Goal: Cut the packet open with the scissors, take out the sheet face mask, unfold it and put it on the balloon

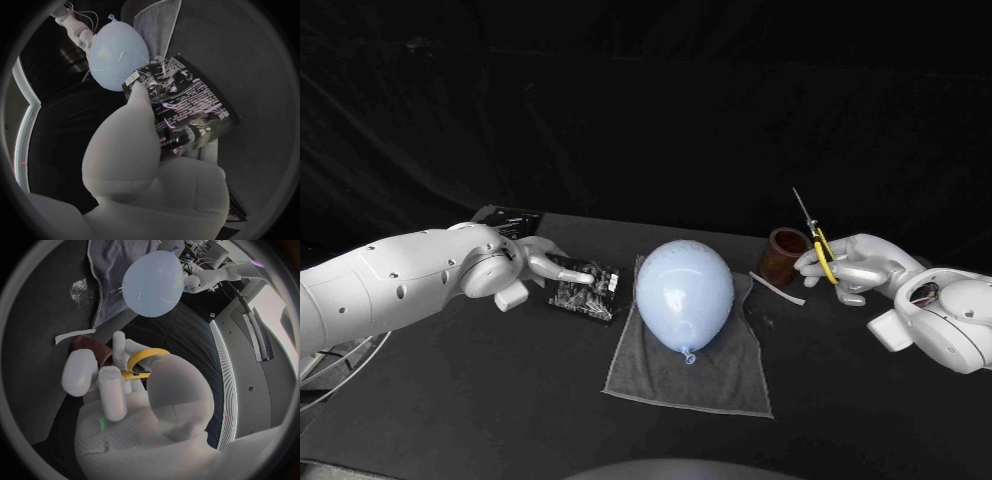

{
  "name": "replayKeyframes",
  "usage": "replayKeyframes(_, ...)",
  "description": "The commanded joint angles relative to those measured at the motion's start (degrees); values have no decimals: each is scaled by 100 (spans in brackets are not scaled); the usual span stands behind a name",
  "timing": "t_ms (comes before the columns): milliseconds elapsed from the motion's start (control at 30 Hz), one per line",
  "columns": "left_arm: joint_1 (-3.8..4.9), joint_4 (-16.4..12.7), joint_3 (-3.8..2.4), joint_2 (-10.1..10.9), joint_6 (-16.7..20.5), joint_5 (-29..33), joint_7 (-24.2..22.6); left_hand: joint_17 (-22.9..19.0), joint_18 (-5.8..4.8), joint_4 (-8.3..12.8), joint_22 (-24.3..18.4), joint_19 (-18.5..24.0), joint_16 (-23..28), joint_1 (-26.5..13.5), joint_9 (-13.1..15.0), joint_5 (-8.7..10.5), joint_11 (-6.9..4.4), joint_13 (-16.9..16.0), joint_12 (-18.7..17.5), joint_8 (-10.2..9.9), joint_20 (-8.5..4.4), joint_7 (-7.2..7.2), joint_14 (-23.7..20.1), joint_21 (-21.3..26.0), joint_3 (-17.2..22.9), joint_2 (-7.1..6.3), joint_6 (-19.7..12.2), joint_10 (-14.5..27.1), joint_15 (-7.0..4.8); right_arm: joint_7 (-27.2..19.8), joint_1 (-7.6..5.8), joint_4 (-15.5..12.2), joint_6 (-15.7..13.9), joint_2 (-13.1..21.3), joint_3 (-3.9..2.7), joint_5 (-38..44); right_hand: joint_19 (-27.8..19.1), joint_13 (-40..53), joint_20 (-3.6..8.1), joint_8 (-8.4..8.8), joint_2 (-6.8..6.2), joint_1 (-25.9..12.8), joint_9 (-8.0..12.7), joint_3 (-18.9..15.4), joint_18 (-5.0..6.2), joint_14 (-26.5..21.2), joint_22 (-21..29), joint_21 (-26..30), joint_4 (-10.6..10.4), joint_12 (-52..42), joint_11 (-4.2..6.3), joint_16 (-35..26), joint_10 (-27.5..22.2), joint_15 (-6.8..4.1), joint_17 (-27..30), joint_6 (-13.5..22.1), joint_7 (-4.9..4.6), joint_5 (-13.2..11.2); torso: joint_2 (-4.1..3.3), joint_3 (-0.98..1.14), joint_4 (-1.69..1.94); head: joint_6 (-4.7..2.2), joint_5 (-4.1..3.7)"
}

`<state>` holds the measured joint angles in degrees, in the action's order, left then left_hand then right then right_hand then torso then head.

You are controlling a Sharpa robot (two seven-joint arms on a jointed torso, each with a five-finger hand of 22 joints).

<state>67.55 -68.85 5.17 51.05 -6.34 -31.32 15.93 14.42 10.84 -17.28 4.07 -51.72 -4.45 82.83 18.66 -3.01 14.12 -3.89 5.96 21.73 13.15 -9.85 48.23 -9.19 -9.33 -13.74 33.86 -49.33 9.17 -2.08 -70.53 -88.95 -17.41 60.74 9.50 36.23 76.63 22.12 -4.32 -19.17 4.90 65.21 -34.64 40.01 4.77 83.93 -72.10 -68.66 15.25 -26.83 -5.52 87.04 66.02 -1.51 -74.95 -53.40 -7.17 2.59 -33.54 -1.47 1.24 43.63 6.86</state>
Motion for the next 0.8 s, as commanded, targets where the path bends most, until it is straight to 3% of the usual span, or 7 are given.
replayKeyframes(33, 2, 64, -27, 138, 841, -774, -103, -112, -637, -2, -85, 1759, -7, 8, -6, -25, -6, 1, 27, 54, 356, -703, -499, 593, -71, -103, -75, 72, 328, -99, 1, -10, 18, 7, -5, -29, 21, 2, 10, -40, -23, 48, -6, 55, 92, 406, -1, -13, 32, 28, 331, 18, 514, -35, -427, -40, 12, 18, -3, 2, -3, 6, -4)
replayKeyframes(267, 139, 29, -110, 292, 1048, -861, -640, -94, -747, 0, -144, 2411, -38, 177, 23, -40, 1, -8, 79, 194, 369, -651, -840, 667, -146, -190, -104, 254, 386, -107, 3, -4, 14, 15, -5, -48, 21, 2, 10, -40, -23, 48, -6, 55, 92, 406, -1, -13, 32, 28, 331, 18, 514, -35, -427, -40, 12, 18, 3, 4, 0, 8, -31)
replayKeyframes(367, 182, 34, -125, 311, 990, -876, -886, -83, -750, 1, -177, 2909, -32, 349, 27, -32, 107, -12, 122, 262, 372, -252, -1192, 698, -166, -213, -146, 398, 480, -113, 6, 2, 13, 13, -5, -55, 13, 4, 11, -39, -32, 43, -10, 57, 95, 405, 9, -1, 28, 30, 330, 17, 513, -35, -424, -39, 10, 18, 4, 5, -3, 9, -26)
replayKeyframes(467, 206, 32, -134, 307, 913, -915, -1142, -80, -742, 6, -185, 3186, -56, 528, 7, -24, -75, -6, 126, 286, 373, 11, -1561, 704, -139, -173, -173, 645, 528, -118, 10, 3, 14, 10, -5, -60, 13, 4, 11, -39, -32, 43, -10, 57, 95, 405, 9, -1, 28, 30, 330, 17, 513, -35, -424, -39, 10, 18, 1, 6, -5, 3, -28)
replayKeyframes(567, 218, 33, -146, 292, 956, -960, -1425, -170, -754, 6, -206, 3481, -58, 711, -18, -16, -423, -5, 150, 309, 378, -36, -2101, 727, -96, -140, -113, 844, 562, -122, 12, 0, 15, 12, -5, -63, 10, 5, 11, -38, -35, 42, -12, 58, 97, 404, 13, 4, 26, 31, 330, 16, 512, -35, -419, -38, 10, 18, -5, 5, -10, -6, -43)
replayKeyframes(700, 225, 46, -214, 258, 1325, -808, -2101, -100, -751, 25, -196, 3550, -234, 976, -51, 2, -540, -29, 274, 349, 381, -81, -2218, 708, 460, 187, 70, 858, 565, -119, 15, -2, 20, 17, -5, -62, 10, 5, 11, -38, -35, 42, -12, 58, 97, 404, 13, 4, 26, 31, 330, 16, 512, -35, -419, -38, 10, 18, -9, 8, -12, -47, -97)
replayKeyframes(800, 231, 26, -292, 197, 1542, -584, -2579, 116, -742, 74, -128, 3153, -615, 1219, -91, 18, -332, -52, 482, 390, 381, -250, -1732, 592, 1064, 500, 388, 527, 447, -85, 15, 5, 9, 16, -5, -13, 10, 5, 11, -38, -35, 42, -12, 58, 97, 404, 13, 4, 26, 31, 330, 16, 512, -35, -419, -38, 10, 18, -4, 7, -2, -114, -242)
